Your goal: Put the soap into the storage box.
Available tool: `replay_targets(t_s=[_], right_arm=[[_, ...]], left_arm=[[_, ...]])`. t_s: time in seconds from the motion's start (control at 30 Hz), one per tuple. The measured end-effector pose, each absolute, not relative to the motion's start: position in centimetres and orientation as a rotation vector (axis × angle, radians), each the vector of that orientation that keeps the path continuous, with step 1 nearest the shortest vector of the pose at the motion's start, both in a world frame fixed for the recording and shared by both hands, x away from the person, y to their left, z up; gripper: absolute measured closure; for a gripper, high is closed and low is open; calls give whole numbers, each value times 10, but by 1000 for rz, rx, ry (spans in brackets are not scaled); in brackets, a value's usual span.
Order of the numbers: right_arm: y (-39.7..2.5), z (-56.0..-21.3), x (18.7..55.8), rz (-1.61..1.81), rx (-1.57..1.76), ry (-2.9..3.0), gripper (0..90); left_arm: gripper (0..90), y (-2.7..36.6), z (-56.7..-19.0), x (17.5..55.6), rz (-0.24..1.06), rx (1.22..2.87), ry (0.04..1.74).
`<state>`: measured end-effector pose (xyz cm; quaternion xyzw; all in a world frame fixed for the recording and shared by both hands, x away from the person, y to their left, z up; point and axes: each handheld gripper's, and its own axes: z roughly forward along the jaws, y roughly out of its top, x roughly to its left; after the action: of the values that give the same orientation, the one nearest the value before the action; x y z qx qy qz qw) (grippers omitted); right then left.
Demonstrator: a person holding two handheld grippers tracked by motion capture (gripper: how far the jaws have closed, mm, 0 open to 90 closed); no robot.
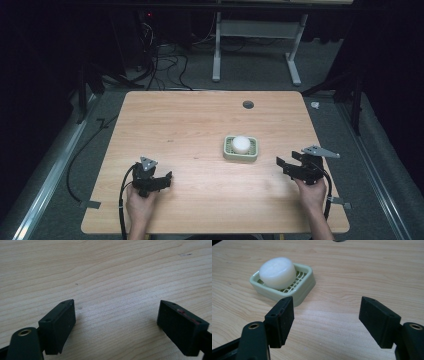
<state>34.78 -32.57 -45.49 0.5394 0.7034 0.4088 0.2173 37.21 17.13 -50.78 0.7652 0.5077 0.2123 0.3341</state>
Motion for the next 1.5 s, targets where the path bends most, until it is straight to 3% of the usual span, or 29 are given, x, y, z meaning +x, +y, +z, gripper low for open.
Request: replay_targets(t_s=[1.5], right_arm=[[-298, -498, 356, 901, 1490, 2069, 280]], left_arm=[[159, 171, -508, 372, 554, 1998, 1325]])
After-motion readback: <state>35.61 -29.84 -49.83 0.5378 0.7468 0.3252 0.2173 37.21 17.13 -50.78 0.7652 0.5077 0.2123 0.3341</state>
